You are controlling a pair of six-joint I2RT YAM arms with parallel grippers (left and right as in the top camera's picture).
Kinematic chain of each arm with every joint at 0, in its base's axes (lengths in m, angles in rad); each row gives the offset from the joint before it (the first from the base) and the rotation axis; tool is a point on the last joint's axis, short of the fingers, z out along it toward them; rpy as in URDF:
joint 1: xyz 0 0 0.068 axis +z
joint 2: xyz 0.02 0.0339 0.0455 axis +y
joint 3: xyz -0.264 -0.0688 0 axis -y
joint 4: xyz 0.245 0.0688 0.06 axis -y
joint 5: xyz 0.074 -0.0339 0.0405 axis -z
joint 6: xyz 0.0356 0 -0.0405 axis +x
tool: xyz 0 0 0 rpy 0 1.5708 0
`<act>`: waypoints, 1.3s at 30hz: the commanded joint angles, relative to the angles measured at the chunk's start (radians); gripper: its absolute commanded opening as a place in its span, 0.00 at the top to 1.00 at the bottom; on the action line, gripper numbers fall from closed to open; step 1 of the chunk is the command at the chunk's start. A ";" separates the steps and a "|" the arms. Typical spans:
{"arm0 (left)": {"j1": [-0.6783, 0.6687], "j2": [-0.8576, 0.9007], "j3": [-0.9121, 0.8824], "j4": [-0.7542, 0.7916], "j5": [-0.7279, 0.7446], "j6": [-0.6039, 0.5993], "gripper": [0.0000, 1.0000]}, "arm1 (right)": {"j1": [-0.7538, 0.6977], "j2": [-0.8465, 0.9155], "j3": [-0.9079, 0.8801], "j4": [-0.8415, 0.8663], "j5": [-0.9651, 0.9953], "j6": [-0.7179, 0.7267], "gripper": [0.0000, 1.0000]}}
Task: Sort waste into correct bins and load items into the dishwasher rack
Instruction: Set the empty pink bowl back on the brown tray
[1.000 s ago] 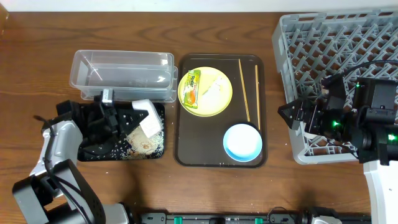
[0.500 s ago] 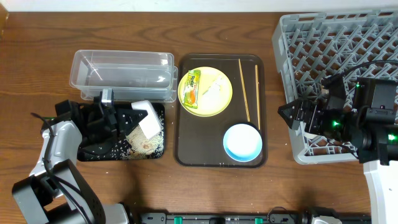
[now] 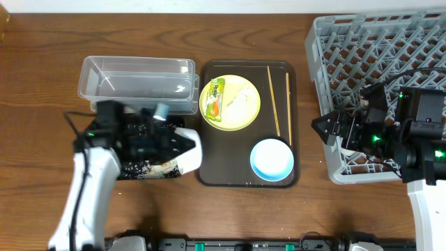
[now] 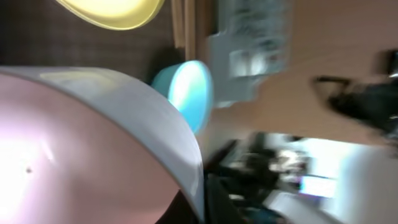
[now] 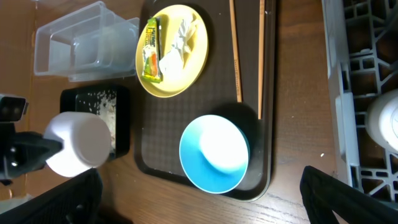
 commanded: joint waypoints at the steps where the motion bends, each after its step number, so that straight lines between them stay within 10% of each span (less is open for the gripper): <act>1: -0.180 -0.066 0.018 0.050 -0.427 -0.278 0.94 | 0.012 -0.004 0.010 0.002 -0.005 -0.010 0.01; 14: -0.830 0.176 0.016 0.275 -1.048 -0.630 0.91 | 0.012 -0.004 0.010 0.002 -0.004 -0.006 0.01; 24: -0.848 0.156 0.074 0.235 -1.063 -0.594 0.50 | 0.013 -0.004 0.010 -0.002 -0.004 -0.008 0.01; 39: -0.705 0.076 0.275 0.193 -1.117 -0.320 0.40 | 0.103 0.005 0.008 0.010 0.072 -0.038 0.05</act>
